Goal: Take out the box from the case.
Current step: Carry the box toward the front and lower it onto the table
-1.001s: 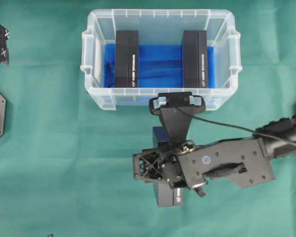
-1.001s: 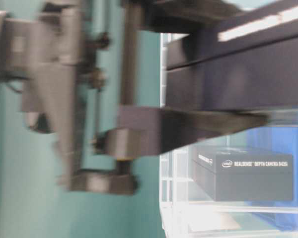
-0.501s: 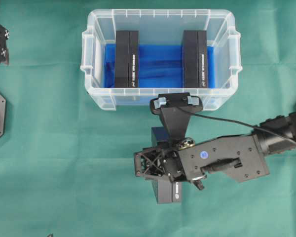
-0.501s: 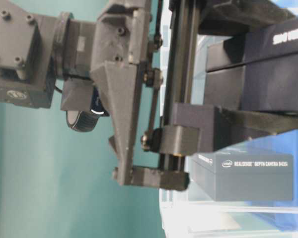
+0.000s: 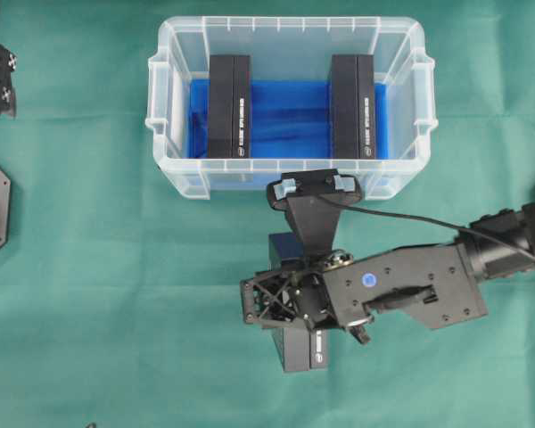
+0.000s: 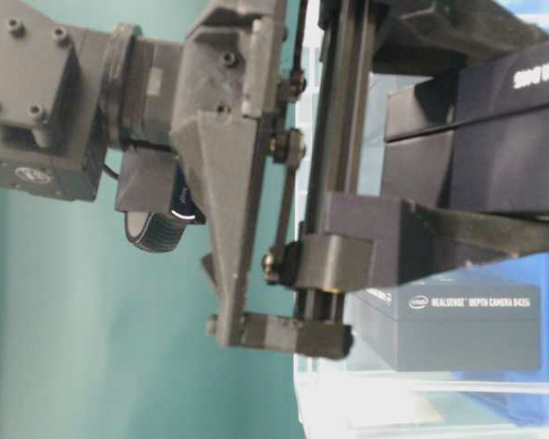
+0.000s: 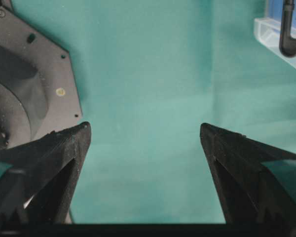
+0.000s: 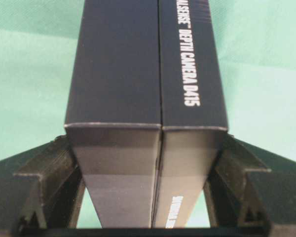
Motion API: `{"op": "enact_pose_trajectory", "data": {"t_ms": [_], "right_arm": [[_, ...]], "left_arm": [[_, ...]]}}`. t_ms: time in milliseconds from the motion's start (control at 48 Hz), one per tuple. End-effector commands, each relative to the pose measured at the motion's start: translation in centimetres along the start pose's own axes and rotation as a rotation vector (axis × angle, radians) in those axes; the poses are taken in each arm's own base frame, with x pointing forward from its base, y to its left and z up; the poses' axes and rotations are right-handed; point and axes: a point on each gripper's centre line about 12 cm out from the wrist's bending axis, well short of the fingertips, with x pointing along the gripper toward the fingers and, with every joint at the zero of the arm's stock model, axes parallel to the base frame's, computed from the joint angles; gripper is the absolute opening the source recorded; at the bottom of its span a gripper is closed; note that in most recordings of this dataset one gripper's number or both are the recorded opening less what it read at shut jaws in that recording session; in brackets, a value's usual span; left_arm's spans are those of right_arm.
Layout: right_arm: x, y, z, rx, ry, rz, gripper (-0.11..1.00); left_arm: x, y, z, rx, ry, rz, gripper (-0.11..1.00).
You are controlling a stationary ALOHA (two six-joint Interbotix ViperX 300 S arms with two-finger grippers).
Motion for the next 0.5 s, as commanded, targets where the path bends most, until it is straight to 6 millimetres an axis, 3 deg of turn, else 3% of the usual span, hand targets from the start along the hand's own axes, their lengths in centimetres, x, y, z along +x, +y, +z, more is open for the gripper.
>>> {"op": "enact_pose_trajectory", "data": {"t_ms": [0, 104, 188, 250, 480], "right_arm": [[-1.26, 0.37, -0.17, -0.004, 0.015, 0.037, 0.67], [-1.22, 0.34, -0.09, -0.013, 0.009, 0.036, 0.69], [-1.27, 0.41, -0.03, -0.031, -0.002, 0.042, 0.86], [-1.29, 0.41, 0.02, -0.053, -0.023, 0.047, 0.93], [-1.42, 0.05, 0.59, -0.053, -0.102, 0.024, 0.92]], "left_arm": [[-0.35, -0.07, 0.06, 0.001, -0.008, -0.013, 0.91], [-0.35, -0.07, 0.06, -0.001, -0.008, -0.013, 0.91], [-0.35, -0.07, 0.06, -0.002, -0.008, -0.013, 0.91], [-0.39, -0.08, 0.07, -0.002, -0.009, -0.015, 0.91], [-0.35, -0.08, 0.07, -0.004, -0.009, -0.015, 0.91]]}}
